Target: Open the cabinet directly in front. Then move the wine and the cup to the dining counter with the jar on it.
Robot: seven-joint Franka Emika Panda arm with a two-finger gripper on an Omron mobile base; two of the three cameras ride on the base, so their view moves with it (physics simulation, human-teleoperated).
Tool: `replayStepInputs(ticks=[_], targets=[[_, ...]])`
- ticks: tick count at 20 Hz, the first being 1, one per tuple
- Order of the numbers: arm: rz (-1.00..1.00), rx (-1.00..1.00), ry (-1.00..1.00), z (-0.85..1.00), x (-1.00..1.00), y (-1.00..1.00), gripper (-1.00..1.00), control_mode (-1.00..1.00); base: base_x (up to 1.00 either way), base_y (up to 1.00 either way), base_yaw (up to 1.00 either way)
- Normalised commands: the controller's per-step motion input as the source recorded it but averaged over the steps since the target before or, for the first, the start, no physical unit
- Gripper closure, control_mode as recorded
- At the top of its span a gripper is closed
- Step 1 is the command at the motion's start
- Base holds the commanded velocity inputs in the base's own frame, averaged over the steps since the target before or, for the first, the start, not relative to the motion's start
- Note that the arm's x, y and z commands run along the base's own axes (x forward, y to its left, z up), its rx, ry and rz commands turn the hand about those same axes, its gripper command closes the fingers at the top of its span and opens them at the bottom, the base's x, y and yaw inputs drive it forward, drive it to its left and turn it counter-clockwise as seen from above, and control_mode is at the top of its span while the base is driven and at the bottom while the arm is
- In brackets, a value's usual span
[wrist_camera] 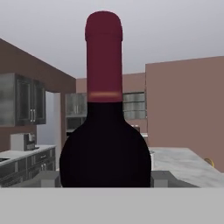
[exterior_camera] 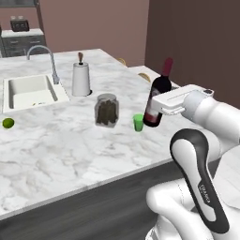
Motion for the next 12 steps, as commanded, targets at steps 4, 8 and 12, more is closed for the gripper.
replayStepInputs(ticks=[4,8,12], targets=[[0.0,0.0,0.0,0.0,0.0,0.0,1.0,1.0,0.11,0.33,0.0],[0.0,0.0,0.0,0.0,0.2,0.04,1.0,-1.0,0.12,0.09,0.0],[0.0,0.0,0.0,-0.02,0.53,0.21,1.0,-1.0,0.0,0.0,0.0]])
